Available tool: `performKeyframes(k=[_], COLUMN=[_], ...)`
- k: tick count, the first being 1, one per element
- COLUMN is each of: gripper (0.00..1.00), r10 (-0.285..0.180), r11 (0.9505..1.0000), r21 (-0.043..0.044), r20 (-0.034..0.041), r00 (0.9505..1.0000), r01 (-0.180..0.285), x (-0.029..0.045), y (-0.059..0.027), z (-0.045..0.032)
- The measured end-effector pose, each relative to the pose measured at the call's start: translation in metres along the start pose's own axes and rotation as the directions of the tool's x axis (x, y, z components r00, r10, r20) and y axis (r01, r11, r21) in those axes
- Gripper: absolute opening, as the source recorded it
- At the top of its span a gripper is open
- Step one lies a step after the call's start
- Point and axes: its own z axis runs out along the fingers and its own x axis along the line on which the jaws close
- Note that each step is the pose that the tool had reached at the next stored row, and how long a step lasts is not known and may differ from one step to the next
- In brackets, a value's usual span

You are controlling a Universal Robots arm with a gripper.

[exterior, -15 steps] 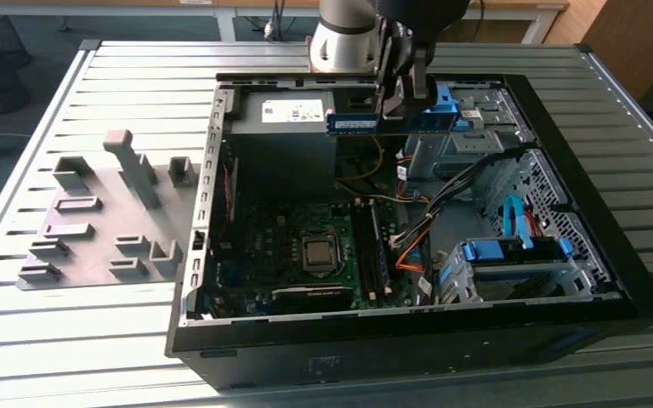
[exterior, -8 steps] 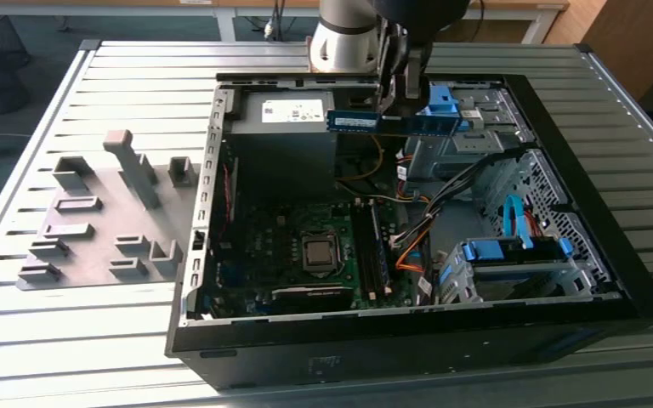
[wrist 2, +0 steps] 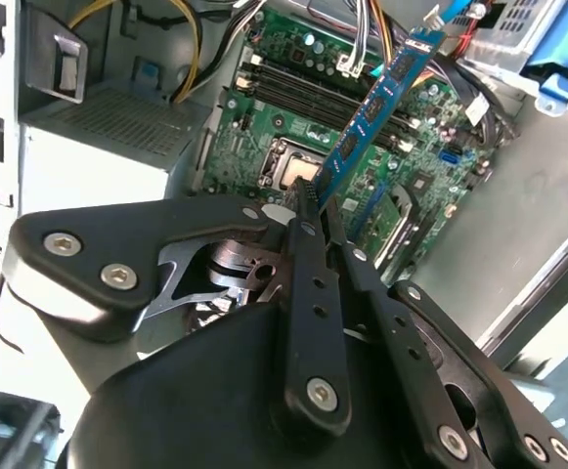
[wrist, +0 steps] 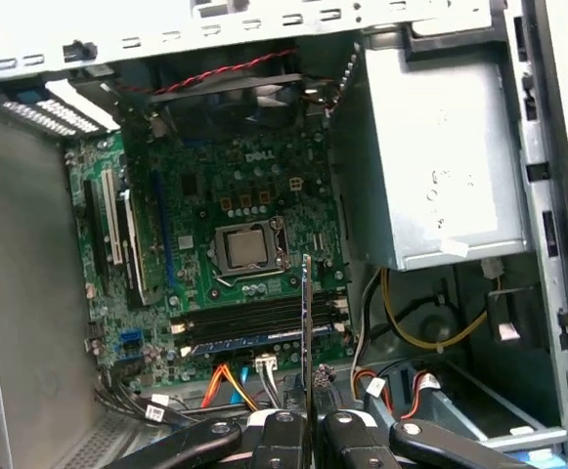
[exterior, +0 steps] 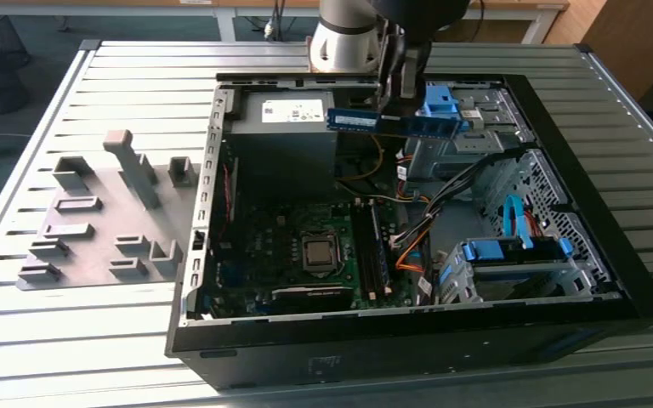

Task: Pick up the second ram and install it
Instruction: 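Insert the second ram into the second slot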

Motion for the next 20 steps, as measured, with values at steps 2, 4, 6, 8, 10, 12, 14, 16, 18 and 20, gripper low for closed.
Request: performKeyframes(k=[2,4,6,8,10,12,14,16,18,20], gripper=[0.14,0.14,0.14,0.14,0.14,0.14,0.14,0.14,0.14,0.14], r10=[0.026,0.05,0.072,0.093,0.113,0.132,0.151,0.17,0.187,0.204], r11=[0.9997,0.9988,0.9974,0.9957,0.9936,0.9912,0.9885,0.9855,0.9823,0.9789], r21=[0.0006,0.0011,0.0015,0.0019,0.0024,0.0027,0.0031,0.0034,0.0038,0.0041], r20=[0.0004,0.0006,0.0009,0.0014,0.0017,0.0019,0.0022,0.0025,0.0028,0.0031], r00=[0.9997,0.9988,0.9974,0.9957,0.9936,0.9912,0.9885,0.9855,0.9823,0.9789], r01=[-0.026,-0.05,-0.072,-0.093,-0.113,-0.132,-0.151,-0.17,-0.187,-0.205], x=[0.0,0.0,0.0,0.0,0.0,0.0,0.0,0.0,0.0,0.0], y=[0.0,0.0,0.0,0.0,0.0,0.0,0.0,0.0,0.0,0.0], z=[0.0,0.0,0.0,0.0001,0.0001,0.0002,0.0002,0.0002,0.0002,0.0002])
